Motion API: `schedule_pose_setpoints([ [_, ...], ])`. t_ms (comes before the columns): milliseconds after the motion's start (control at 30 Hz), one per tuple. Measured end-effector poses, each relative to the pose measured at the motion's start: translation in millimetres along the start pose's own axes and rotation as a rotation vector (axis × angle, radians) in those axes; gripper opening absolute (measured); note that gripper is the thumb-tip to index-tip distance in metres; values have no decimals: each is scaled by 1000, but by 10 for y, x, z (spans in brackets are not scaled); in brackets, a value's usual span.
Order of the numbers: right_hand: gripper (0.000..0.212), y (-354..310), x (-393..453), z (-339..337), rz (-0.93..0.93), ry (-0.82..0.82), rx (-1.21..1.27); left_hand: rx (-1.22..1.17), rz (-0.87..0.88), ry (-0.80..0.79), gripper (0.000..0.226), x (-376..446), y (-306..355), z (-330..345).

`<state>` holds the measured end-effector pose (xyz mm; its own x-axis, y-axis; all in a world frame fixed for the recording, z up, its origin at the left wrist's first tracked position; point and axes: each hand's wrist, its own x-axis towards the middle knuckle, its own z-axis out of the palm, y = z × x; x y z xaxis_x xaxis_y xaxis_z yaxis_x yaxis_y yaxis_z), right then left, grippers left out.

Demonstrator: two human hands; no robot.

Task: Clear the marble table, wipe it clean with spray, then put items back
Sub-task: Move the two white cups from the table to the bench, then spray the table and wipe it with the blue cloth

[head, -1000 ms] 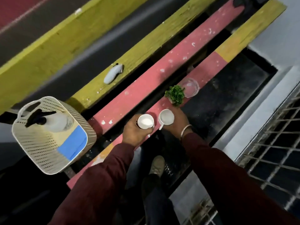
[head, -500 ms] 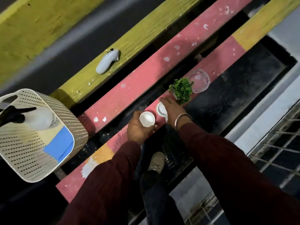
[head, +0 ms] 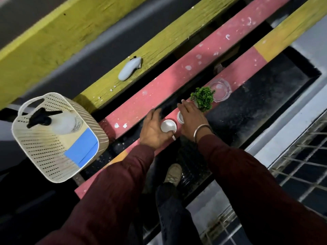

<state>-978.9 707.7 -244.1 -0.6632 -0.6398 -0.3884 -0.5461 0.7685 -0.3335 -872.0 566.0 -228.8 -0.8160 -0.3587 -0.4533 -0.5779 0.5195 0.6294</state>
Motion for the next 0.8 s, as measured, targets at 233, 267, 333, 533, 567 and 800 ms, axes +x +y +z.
schedule_pose_setpoints([
  [233, 84, -462, -176, -324, 32, 21, -53, 178, 108, 76, 92, -255, 7, -578],
  [267, 84, -542, -199, -374, 39, 26, -59, 197, 113, 83, 91, -303, -7, -653],
  [333, 83, -751, -235, -486, 34, 37, -83, 231, 132, 118, 89, -416, -48, -851],
  [533, 83, -1515, -276, -706, -38, 96, -123, 235, 123, 227, 81, -769, -280, -1546],
  [567, 83, -1691, -267, -703, -56, 114, -119, 230, 113, 256, 79, -830, -374, -1699],
  [800, 72, -2883, -310, -607, -147, 207, -59, 181, -9, 390, 64, -1248, -1213, -2561],
])
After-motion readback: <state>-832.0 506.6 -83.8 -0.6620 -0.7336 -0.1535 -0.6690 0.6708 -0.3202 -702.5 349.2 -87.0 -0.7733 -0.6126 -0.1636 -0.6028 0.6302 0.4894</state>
